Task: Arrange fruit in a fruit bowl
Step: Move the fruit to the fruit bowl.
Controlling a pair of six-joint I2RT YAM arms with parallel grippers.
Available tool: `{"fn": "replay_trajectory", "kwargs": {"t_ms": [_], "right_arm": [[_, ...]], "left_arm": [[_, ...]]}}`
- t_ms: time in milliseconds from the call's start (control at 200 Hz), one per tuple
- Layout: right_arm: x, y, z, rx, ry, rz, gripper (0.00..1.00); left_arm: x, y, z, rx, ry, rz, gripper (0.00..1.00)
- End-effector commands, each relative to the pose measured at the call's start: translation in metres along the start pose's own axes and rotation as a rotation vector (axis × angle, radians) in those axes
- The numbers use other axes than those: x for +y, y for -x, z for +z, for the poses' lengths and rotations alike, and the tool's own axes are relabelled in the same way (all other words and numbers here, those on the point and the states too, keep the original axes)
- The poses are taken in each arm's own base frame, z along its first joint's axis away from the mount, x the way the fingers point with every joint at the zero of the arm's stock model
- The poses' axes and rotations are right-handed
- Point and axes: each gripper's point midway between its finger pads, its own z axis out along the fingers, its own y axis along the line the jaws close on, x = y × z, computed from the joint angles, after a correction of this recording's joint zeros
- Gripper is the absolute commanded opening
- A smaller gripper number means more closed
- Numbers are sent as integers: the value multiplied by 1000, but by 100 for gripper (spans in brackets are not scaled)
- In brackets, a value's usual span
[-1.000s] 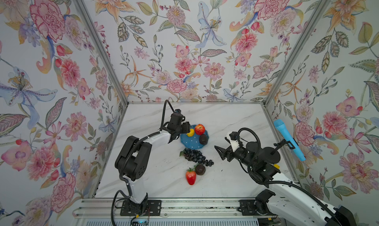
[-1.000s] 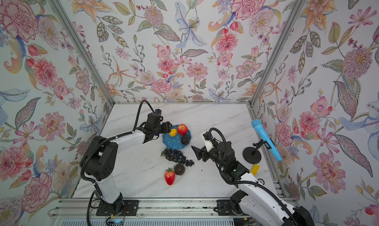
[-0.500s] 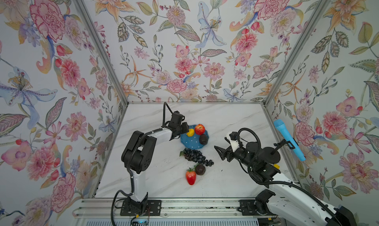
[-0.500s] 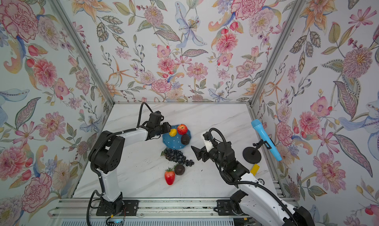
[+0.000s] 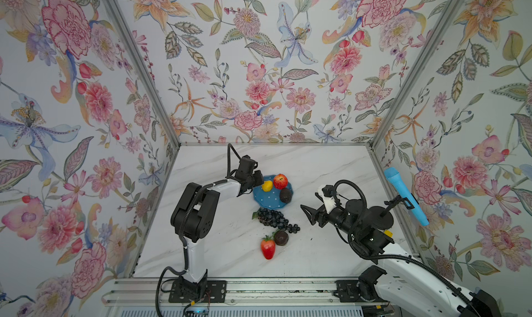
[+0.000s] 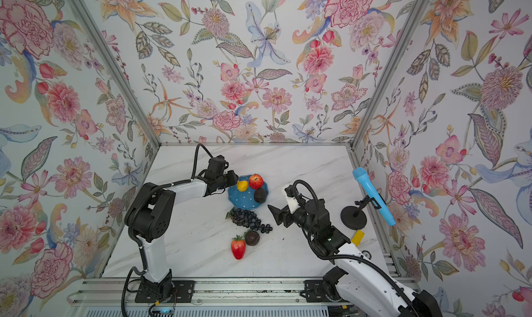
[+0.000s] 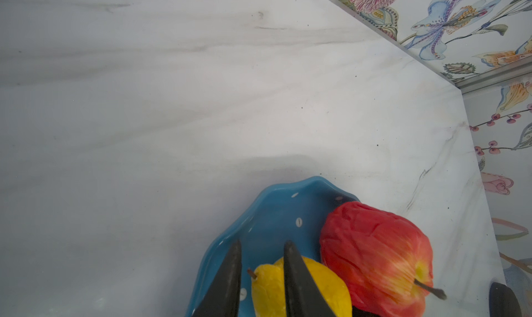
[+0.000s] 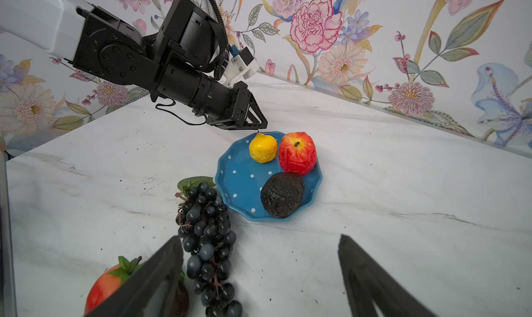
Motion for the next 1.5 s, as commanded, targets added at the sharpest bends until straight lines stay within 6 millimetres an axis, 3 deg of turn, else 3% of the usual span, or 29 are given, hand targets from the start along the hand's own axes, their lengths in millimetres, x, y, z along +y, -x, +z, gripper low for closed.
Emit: {"fn": "replay_trajectory", "kwargs": {"t_ms": [0, 130, 165, 1211, 1286, 1376, 1491], "right_arm": [[0, -5, 0, 13, -6, 11, 85], [1, -5, 1, 16, -4, 13, 86], [1, -5, 1, 16, -2, 13, 100], [2, -6, 1, 18, -5, 8, 99], [2, -7, 2, 20, -4, 9, 99], [2, -7, 2, 19, -3, 7, 99], [2, -8, 2, 22, -3, 6, 99]], "left_arm": [[8, -4, 8, 16, -5, -25, 26], [9, -5, 8, 17, -2, -27, 25], [11, -5, 8, 18, 0, -30, 25], [22, -16, 15, 47, 5, -58, 15], [21, -17, 14, 49, 0, -58, 15], [20, -15, 12, 43, -3, -57, 24], [17, -14, 8, 38, -15, -57, 25]]}}
